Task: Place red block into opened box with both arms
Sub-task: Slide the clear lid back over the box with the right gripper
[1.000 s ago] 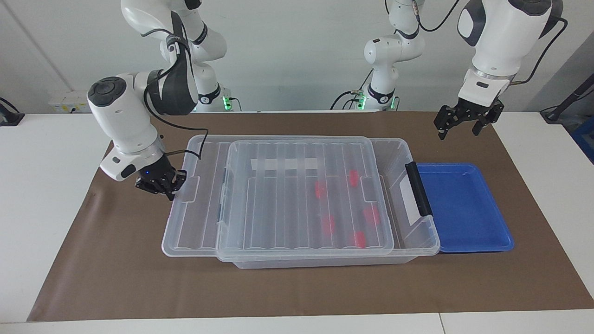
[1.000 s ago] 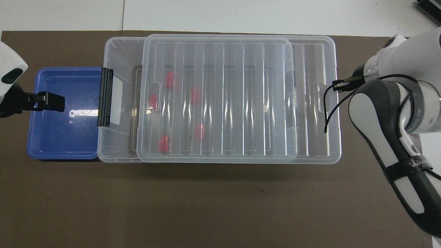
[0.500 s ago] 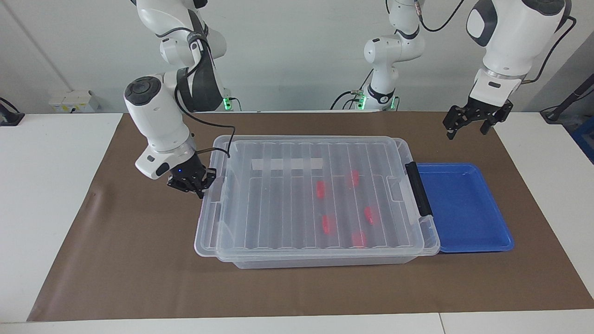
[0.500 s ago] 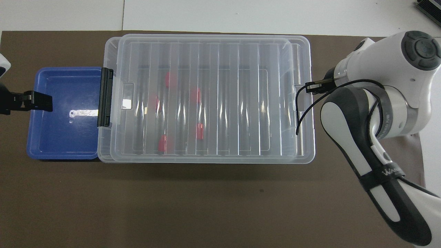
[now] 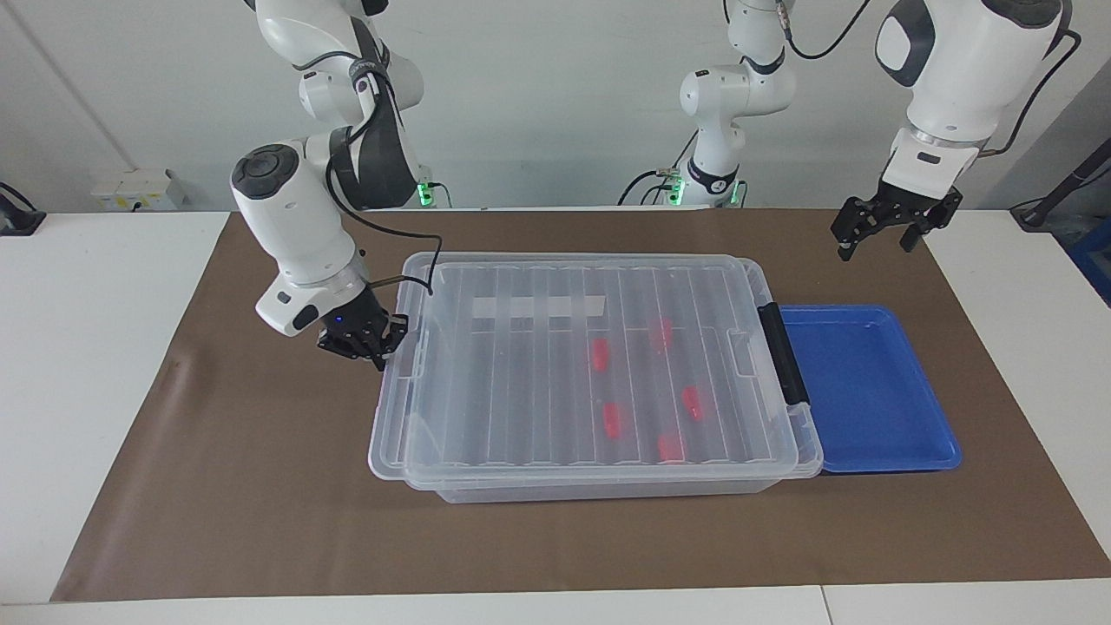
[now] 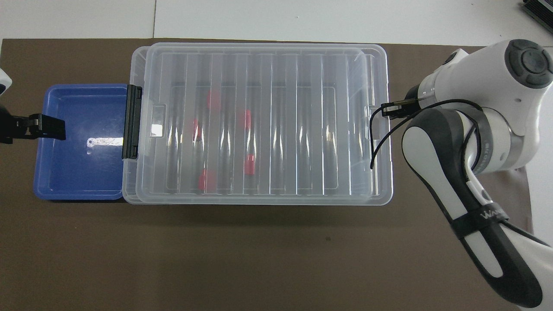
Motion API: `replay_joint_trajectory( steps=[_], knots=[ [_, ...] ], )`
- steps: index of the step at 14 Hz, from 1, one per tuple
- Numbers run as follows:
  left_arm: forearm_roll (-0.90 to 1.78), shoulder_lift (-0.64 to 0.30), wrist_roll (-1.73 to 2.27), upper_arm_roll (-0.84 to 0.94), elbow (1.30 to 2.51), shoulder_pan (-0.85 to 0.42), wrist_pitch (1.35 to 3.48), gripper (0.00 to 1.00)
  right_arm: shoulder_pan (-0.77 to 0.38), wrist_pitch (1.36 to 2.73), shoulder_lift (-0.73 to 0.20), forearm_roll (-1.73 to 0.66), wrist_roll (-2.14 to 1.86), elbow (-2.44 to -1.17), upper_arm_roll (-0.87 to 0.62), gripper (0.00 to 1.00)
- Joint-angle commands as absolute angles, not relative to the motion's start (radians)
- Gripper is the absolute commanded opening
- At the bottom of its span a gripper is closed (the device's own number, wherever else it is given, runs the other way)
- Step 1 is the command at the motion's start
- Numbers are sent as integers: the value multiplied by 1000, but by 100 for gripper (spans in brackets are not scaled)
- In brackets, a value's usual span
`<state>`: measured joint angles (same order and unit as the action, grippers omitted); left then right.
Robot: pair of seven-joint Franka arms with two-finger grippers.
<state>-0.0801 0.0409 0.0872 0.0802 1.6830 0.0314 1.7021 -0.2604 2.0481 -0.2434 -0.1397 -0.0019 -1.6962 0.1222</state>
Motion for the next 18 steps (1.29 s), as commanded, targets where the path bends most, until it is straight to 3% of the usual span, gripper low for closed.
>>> replay_joint_trajectory(
  steps=[1, 10, 11, 12, 15, 18],
  knots=[
    [-60, 43, 74, 51, 1674, 6, 1694, 100, -265, 2068, -235, -172, 9, -1718, 120, 0],
    [-11, 37, 72, 44, 1658, -3, 1680, 100, -261, 2054, -235, -193, 23, -1709, 124, 0],
    [-9, 38, 72, 46, 1660, -5, 1675, 100, -249, 2052, -232, -186, 23, -1707, 129, 72],
    [-9, 40, 72, 48, 1661, -6, 1674, 100, -229, 2046, -223, -177, 25, -1706, 132, 100],
    [-11, 38, 71, 49, 1660, -6, 1675, 100, -207, 1981, -177, -64, 28, -1687, 150, 100],
    [-11, 38, 72, 49, 1658, -6, 1680, 100, -164, 1821, -88, -12, 52, -1661, 152, 100]
  ],
)
